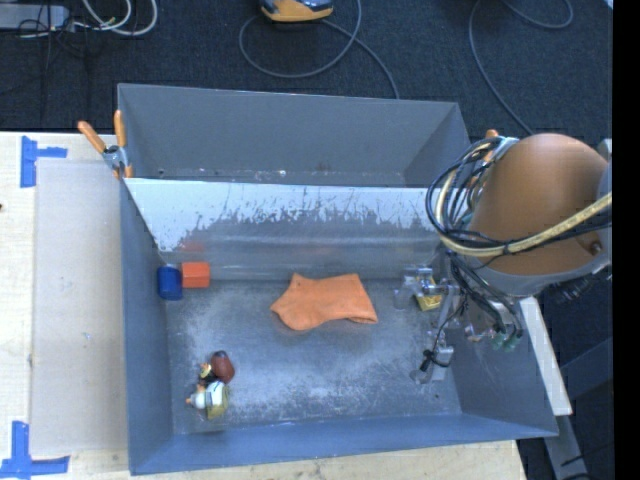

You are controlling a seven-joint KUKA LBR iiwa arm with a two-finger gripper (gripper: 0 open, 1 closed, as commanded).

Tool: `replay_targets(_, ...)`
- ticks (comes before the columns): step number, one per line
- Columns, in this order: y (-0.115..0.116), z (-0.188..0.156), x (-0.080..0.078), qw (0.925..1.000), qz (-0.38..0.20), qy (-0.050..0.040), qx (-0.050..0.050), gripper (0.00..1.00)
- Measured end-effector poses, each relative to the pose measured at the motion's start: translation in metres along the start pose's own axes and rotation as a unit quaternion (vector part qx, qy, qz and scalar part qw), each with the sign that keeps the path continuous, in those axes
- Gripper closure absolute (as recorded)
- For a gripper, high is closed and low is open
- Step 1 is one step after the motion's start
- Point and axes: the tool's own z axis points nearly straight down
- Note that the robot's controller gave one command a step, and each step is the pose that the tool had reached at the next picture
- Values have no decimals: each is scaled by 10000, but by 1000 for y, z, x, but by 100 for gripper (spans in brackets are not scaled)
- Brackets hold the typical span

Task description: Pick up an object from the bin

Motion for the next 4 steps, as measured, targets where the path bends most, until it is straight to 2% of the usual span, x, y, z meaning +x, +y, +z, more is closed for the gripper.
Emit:
replay_targets(1,0,-4,-1,10000,-1,-39,1,0)
replay_targets(2,18,37,-6,9995,-310,-52,4,0)
replay_targets(3,47,102,-44,9940,-1089,-59,7,0)
replay_targets(4,61,138,-50,9952,-979,-22,2,0)
